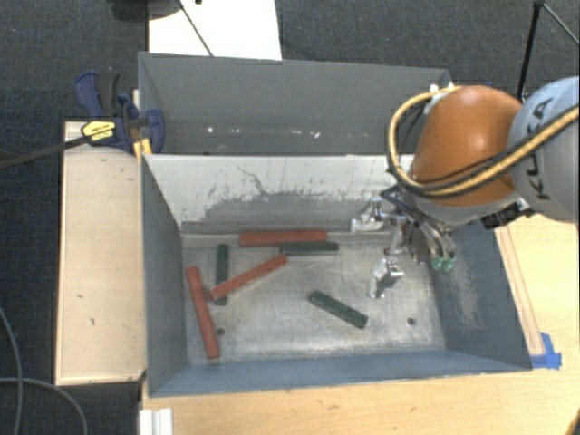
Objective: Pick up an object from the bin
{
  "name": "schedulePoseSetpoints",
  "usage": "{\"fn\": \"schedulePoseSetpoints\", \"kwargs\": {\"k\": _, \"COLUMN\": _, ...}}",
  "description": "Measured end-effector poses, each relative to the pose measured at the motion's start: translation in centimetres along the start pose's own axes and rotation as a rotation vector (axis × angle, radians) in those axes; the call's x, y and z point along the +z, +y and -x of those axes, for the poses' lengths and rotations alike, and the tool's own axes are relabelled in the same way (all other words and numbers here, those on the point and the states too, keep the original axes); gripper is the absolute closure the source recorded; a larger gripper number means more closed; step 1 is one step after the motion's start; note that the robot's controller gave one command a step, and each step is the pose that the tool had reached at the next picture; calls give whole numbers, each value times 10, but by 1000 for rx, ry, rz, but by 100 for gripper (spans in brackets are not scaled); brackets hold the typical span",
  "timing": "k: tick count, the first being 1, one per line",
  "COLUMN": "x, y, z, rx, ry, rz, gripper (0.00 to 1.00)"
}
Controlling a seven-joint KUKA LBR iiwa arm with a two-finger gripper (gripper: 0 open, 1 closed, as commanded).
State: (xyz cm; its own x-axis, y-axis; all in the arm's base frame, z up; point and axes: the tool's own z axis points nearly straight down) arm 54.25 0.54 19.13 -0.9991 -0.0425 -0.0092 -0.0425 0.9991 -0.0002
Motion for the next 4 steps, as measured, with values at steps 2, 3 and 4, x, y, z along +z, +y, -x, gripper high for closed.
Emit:
{"fn": "schedulePoseSetpoints", "kwargs": {"k": 2, "x": 114, "y": 22, "z": -35, "rx": 136, "ry": 4, "rz": 1, "gripper": 100}}
{"fn": "schedulePoseSetpoints", "kwargs": {"k": 3, "x": 114, "y": 22, "z": -35, "rx": 136, "ry": 4, "rz": 1, "gripper": 100}}
{"fn": "schedulePoseSetpoints", "kwargs": {"k": 4, "x": -33, "y": 21, "z": -18, "rx": -18, "ry": 5, "rz": 1, "gripper": 100}}
